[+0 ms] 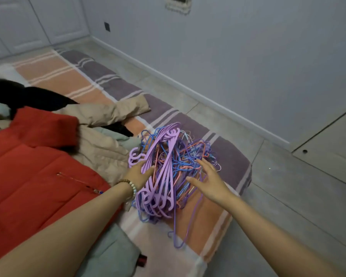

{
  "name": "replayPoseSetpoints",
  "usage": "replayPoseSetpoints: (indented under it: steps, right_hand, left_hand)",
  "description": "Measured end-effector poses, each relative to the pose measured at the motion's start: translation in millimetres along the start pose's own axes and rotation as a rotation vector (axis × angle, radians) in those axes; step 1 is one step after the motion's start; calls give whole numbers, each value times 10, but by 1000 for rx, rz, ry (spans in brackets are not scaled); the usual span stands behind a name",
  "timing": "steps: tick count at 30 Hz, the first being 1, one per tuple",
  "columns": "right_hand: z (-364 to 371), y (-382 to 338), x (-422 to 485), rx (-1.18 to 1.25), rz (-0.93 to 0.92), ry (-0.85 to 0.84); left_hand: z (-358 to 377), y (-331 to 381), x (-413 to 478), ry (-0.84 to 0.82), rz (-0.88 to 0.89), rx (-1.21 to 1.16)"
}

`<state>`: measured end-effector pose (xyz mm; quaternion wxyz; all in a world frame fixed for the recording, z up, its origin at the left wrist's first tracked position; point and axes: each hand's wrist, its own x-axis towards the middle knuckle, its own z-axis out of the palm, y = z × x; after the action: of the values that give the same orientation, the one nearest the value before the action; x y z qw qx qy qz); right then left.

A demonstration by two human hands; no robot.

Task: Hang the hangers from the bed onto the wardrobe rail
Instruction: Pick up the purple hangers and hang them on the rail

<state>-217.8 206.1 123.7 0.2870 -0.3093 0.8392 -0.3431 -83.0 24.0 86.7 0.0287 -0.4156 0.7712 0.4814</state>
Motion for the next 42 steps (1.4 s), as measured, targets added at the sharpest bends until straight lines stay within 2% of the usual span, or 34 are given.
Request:
replayPoseSetpoints:
  steps: [4, 8, 13, 19, 21, 26, 29, 36, 42]
  right_hand:
    - [610, 196, 268, 92, 79, -69]
    - [1092, 318, 506, 251, 194, -153]
    - [1568, 447, 710, 437, 341, -168]
    - [1871, 423, 818, 616, 507, -150]
    - [1923, 386, 828, 599, 509, -155]
    - [1884, 259, 767, 696, 431, -223]
    - [1663, 169, 702, 759, 384, -203]
    - [656, -126, 455, 821, 287, -47]
    - [-588, -457, -87, 615, 195, 94]
  left_hand:
    - [122, -571, 239, 77, -131, -67]
    - [288, -978, 457, 82, -218, -152]
    - [574, -1214, 651, 48, -285, -311]
    - [725, -1479, 702, 124, -364, -493]
    - [743, -1517, 673, 147, -369, -548]
    - [682, -1367, 509, 269, -276, -649]
    - [572, -1093, 425, 295, -179, -759]
    - [312, 112, 187, 182, 176, -751]
    - [213, 1321, -223, 83, 438, -635]
